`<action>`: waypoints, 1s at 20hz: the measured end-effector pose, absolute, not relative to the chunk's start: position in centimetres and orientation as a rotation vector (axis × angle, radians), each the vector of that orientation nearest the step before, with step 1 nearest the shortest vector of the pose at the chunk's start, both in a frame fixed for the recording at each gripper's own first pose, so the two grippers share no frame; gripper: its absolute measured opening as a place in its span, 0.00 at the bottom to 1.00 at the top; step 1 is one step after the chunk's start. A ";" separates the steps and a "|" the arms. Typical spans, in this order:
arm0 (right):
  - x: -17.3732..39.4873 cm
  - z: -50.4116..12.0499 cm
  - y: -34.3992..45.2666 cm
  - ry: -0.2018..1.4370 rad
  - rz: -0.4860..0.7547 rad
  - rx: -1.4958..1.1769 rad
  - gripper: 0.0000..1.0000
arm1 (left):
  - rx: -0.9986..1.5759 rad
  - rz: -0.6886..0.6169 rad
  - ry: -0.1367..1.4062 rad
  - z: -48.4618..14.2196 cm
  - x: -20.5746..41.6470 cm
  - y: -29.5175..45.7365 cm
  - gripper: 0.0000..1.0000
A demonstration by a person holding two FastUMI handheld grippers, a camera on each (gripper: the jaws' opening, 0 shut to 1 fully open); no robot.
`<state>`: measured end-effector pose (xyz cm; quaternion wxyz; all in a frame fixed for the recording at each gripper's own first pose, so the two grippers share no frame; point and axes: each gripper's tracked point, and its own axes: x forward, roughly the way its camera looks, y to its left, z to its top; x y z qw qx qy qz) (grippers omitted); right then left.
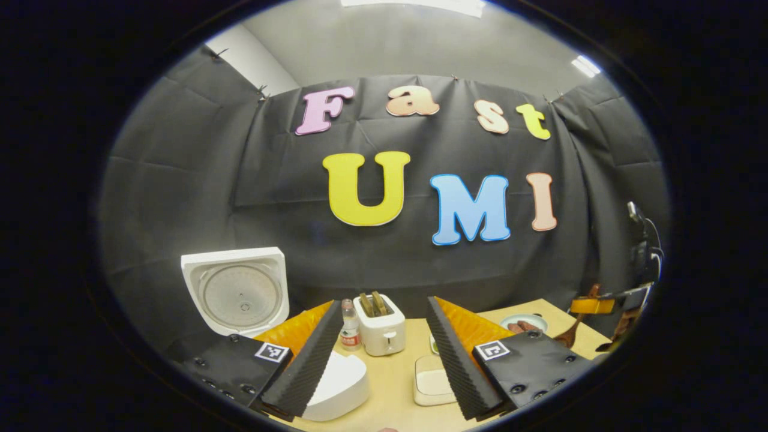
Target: Close the left gripper, press the button to open the rice cooker; take a wooden spoon from the chopstick holder with the right hand, scoop a spoonful of rice and pour it into the rice cooker, then put the wooden spoon back into the chopstick holder.
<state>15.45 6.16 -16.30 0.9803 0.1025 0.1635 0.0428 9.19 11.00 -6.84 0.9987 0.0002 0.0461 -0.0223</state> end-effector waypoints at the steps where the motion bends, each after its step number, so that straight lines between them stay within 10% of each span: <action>1: 16.0 -15.9 7.9 0.316 0.116 0.203 0.05 | 0.008 -0.041 0.094 -6.9 9.0 11.8 0.99; 20: 24.0 -31.1 24.3 0.483 0.207 0.031 0.05 | 0.039 -0.003 0.162 -9.7 7.5 21.1 0.97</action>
